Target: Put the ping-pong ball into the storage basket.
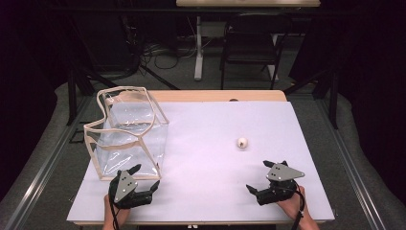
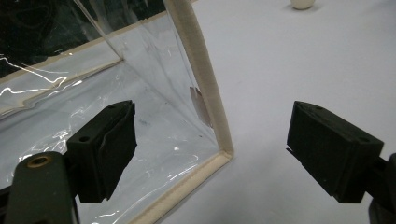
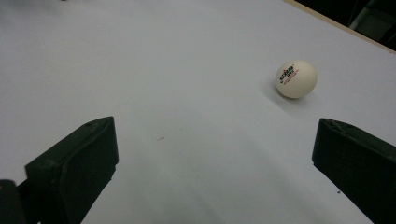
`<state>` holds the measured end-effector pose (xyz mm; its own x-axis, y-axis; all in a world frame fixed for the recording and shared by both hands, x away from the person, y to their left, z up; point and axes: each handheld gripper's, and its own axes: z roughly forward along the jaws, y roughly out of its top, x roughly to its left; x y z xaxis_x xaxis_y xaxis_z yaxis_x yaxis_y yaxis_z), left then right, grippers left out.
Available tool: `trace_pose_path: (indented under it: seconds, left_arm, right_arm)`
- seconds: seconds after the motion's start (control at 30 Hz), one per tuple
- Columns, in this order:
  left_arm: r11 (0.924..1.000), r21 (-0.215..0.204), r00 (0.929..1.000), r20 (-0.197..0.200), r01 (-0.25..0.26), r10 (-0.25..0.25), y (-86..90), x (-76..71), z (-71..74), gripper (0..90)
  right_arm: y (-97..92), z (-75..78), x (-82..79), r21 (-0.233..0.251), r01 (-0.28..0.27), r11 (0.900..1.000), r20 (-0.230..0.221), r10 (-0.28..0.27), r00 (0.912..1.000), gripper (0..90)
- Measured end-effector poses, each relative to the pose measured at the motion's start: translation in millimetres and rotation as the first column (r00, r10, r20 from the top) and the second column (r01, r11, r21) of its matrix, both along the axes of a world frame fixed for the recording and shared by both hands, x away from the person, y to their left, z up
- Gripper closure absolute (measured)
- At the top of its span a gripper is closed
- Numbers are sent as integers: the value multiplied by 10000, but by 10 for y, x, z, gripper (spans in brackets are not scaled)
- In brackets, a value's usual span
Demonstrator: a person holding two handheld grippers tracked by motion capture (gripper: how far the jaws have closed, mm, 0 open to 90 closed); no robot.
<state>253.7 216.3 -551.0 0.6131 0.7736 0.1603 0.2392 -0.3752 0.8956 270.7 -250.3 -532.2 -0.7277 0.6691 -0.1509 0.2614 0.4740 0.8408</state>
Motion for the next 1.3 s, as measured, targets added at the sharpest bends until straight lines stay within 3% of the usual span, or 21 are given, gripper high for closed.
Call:
trace_pose_path:
  seconds: [0.43,0.8,1.3]
  left_arm:
    - [10000,23,10000,-19,66,-66,-15,7,1,158]
    - [10000,69,10000,-15,48,-48,-26,4,-4,158]
    - [10000,56,10000,30,25,-26,-21,6,0,159]
  right_arm:
    - [25,59,99,-135,220,9997,-90,-221,9997,2]
    - [69,66,229,-338,220,9992,-584,-239,9980,1]
    - [140,78,347,-551,162,9984,-827,-207,9964,0]
